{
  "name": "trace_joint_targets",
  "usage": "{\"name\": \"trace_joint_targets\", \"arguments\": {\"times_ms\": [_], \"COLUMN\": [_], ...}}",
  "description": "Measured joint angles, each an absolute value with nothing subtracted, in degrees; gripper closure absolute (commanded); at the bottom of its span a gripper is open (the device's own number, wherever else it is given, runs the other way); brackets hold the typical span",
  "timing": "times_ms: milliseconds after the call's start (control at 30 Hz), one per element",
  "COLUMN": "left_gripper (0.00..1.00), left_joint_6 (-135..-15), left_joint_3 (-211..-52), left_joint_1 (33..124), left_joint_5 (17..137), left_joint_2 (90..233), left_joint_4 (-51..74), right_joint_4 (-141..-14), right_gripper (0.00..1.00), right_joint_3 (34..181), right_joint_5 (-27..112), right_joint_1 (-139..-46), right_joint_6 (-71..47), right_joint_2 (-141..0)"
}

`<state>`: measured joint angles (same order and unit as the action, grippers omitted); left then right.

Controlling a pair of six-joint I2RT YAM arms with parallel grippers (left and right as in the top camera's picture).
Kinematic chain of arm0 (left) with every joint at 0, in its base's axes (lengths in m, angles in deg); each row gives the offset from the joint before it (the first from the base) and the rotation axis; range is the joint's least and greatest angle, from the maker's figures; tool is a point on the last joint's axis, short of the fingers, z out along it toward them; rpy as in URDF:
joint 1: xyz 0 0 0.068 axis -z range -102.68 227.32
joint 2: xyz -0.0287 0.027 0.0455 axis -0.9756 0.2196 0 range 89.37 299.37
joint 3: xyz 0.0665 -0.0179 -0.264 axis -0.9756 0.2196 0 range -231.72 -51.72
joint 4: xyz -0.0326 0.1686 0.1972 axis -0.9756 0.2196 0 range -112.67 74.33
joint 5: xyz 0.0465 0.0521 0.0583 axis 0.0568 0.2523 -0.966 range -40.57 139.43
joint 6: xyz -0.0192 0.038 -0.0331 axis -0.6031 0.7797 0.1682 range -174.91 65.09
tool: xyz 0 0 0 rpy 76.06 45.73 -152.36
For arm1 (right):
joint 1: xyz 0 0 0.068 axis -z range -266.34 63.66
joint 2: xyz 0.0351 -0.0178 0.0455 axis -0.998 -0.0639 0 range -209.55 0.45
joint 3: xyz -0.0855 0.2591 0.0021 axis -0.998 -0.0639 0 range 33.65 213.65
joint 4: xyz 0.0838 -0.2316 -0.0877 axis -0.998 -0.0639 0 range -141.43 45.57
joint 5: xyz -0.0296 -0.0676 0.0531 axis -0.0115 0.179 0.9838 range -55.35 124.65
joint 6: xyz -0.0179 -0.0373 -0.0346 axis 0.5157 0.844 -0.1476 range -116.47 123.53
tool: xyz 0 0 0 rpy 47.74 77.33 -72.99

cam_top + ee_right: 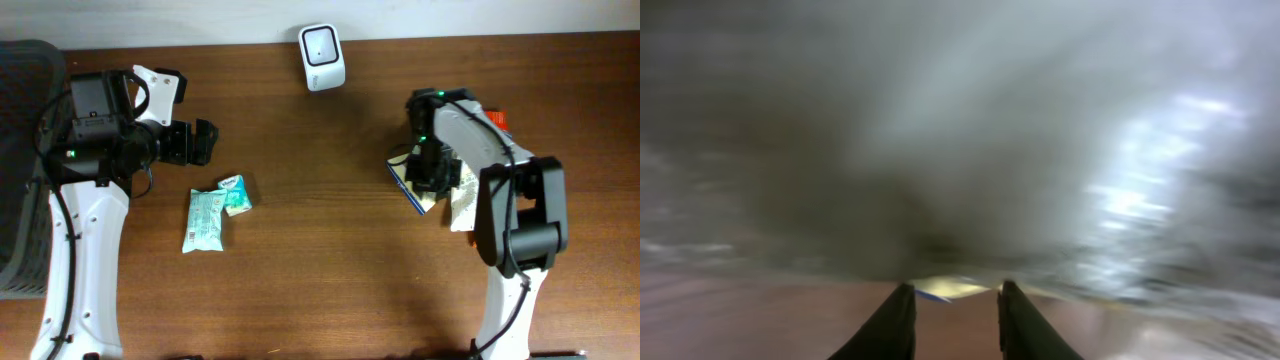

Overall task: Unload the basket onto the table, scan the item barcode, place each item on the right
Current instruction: 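Carry the Kleenex packet right and set it beside the spaghetti, then reach the right gripper back to the remaining Kleenex packets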

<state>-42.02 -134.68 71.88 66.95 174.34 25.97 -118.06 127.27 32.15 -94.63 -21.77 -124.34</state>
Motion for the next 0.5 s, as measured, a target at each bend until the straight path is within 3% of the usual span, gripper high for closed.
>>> {"name": "trace_joint_targets", "arguments": {"times_ms": [233, 333, 500], "left_gripper": [0.01, 0.01, 0.01], "left_joint_6": [-42.04, -42.04, -42.04], "left_joint_3": [-134.68, -134.68, -134.68], "left_joint_1": [71.88, 71.88, 71.88], "left_joint_5": [66.95, 66.95, 66.95], "left_joint_2": [174.34, 174.34, 174.34], "left_joint_4": [25.97, 25.89, 25.95], "right_joint_4": [-128.07, -132.51, -122.89], "right_gripper": [0.74, 0.52, 0.50], "right_joint_3": [137.92, 147.14, 152.36], "right_joint_5": [31.86, 37.83, 54.88], "right_joint_1": [-90.11, -91.44, -100.43], "right_joint_6": [-18.25, -13.62, -7.21], "right_joint_2": [-124.34, -124.25, -124.21]}}
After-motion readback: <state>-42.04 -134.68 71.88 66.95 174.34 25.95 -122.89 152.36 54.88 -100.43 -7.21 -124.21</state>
